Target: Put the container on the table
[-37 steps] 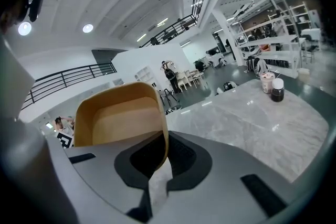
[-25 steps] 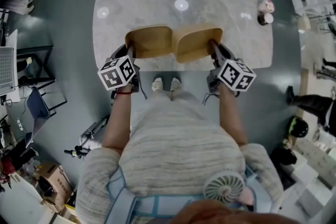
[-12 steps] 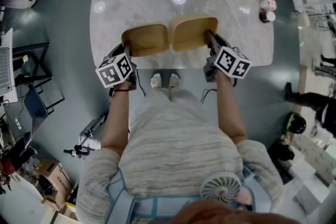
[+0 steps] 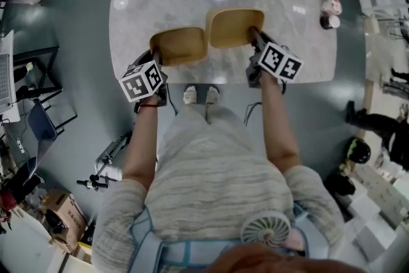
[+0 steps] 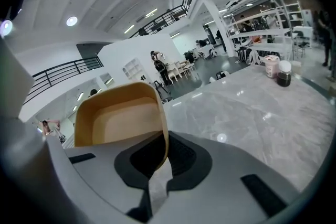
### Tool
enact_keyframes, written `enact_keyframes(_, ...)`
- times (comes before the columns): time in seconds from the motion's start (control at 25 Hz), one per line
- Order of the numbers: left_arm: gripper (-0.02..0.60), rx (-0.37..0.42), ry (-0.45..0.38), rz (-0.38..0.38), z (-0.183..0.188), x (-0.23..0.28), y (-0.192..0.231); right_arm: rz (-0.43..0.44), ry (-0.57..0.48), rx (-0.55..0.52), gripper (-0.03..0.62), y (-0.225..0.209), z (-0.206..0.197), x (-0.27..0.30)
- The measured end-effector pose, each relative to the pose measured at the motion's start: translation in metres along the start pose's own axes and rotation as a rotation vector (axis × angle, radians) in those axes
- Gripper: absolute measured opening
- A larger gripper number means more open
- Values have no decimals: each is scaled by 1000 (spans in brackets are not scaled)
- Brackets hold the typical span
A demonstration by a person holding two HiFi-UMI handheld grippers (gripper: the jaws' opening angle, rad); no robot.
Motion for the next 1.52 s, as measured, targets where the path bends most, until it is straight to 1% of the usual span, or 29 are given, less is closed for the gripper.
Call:
enact_keyframes(0.32,32,6,15,1,-3,4,1,-36,19,30,8,-15,3,29)
enact_keyframes(0.52,32,9,18,2,-3,2,1,-77,39,29,8,-26,2,41)
enact_keyframes(0.88,32,24,35,-6,-9,5,0,-162,114,19,8,-56,-11,67)
enact_keyframes(1.52,32,38,60,-6,-12,9,0,-287,219,-14,8,-92,-24,102)
Point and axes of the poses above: the fingertips, and each gripper's own axes: x forward along the fingers, y to its left, z out of its top, the point moved 6 cm from there along -x, backward along the fingers, and after that the axes turned 2 degrees about -y, right-handed, at the moved point
